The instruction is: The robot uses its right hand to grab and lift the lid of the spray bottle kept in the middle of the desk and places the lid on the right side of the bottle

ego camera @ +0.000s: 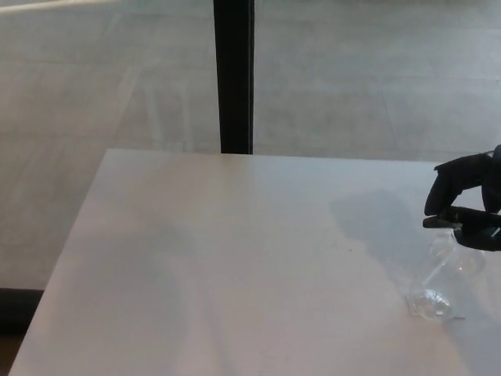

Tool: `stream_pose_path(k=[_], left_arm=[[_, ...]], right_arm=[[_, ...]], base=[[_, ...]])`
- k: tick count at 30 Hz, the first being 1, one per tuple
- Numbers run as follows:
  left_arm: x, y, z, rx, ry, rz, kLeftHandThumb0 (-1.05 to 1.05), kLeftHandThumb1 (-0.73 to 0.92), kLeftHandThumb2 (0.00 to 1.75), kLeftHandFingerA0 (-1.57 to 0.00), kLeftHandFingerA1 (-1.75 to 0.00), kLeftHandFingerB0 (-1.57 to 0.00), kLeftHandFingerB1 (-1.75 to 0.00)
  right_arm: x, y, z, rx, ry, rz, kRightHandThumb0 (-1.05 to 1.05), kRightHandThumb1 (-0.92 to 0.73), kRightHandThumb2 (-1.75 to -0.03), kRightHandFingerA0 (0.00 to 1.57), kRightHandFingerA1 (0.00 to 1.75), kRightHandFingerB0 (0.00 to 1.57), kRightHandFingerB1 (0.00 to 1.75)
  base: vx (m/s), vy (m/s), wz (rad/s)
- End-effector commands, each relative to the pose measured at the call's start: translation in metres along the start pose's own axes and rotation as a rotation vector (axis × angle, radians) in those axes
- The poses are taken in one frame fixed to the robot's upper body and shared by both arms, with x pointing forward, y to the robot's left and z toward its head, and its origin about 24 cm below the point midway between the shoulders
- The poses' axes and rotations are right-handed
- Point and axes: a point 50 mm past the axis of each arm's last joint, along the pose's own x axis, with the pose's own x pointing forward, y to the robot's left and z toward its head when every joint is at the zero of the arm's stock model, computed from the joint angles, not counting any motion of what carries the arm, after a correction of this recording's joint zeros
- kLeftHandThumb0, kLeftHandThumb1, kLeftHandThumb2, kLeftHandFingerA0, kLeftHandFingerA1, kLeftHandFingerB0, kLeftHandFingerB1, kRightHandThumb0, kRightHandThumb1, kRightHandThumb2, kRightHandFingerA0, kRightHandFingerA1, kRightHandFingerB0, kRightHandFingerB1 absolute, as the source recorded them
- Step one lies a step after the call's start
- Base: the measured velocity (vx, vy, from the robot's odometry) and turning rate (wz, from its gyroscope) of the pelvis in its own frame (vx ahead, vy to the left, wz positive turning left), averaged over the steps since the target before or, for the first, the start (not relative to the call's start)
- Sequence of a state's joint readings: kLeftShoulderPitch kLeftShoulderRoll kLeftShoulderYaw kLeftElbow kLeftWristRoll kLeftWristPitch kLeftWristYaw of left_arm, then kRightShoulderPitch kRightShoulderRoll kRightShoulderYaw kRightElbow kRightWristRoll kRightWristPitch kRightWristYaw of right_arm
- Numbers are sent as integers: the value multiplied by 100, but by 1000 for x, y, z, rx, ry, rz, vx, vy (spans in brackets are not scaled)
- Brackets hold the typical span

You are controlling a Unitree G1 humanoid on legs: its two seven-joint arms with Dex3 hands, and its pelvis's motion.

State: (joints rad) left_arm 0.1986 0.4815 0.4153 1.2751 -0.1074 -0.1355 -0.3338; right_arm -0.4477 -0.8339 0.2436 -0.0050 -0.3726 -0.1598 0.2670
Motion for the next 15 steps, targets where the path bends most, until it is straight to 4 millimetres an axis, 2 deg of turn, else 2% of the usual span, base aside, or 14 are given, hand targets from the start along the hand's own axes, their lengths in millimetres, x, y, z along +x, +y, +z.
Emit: stream_pose_path(k=[1,2,3,4,5,6,7,8,10,11,13,14,15], left_arm=[[-2,6,9,70,-37,-20,-83,85,66,-57,-50,-36,-37],[-1,6,12,70,-49,-19,-84,69,106,-53,-59,-33,-50],[0,5,18,69,-66,-19,-84,69,106,-53,-59,-33,-50],[1,4,24,65,-89,-22,-84,83,66,-58,-46,-39,-36],[2,2,30,89,-117,-42,-80,87,66,-56,-46,-36,-36],[2,1,35,78,-147,-58,-81,86,66,-56,-45,-36,-36],[2,0,40,79,-179,-76,-80,87,66,-55,-44,-35,-36],[4,-2,48,60,-204,-86,-83,72,107,-51,-57,-32,-50],[4,-5,54,63,-240,-106,-83,72,108,-49,-58,-32,-50],[4,-7,62,55,-274,-136,-81,72,107,-48,-59,-30,-50],[4,-9,67,47,-296,-152,-79,70,107,-47,-59,-30,-51],[3,-10,70,50,-312,-161,-78,88,66,-54,-49,-38,-38],[3,-10,73,57,-329,-171,-78,88,66,-54,-49,-38,-38]], right_arm=[[-6,16,-6,-186,-66,-128,-23,-65,-82,89,164,89,85],[-6,15,-7,-188,-65,-140,-25,-68,-72,87,165,86,89],[-5,13,-8,-192,-63,-156,-25,-68,-72,87,165,86,89],[-5,10,-9,-173,-56,-165,-24,-70,-67,85,165,86,90],[-4,7,-10,-168,-58,-175,-24,-71,-67,85,163,83,97],[-4,3,-11,-152,-66,-186,-22,-69,-76,87,158,83,106],[-3,0,-12,-133,-69,-213,-22,-70,-73,87,158,83,103],[-2,-4,-13,-111,-73,-254,-19,-69,-78,90,160,85,105],[-1,-9,-14,-94,-71,-279,-19,-70,-73,87,164,82,107],[0,-15,-16,-57,-66,-304,-18,-66,-92,89,165,83,117],[1,-20,-17,-32,-65,-319,-19,-65,-98,89,163,82,117],[1,-25,-19,-9,-48,-325,-20,-64,-97,89,161,83,112],[1,-31,-20,21,-25,-330,-20,-64,-97,89,161,83,112]], base=[[0,0,0],[0,0,0],[0,0,0],[0,0,0],[0,0,0],[0,0,0],[0,0,0],[0,0,0],[0,0,0],[0,0,0],[0,0,0],[0,0,0],[0,0,0]])
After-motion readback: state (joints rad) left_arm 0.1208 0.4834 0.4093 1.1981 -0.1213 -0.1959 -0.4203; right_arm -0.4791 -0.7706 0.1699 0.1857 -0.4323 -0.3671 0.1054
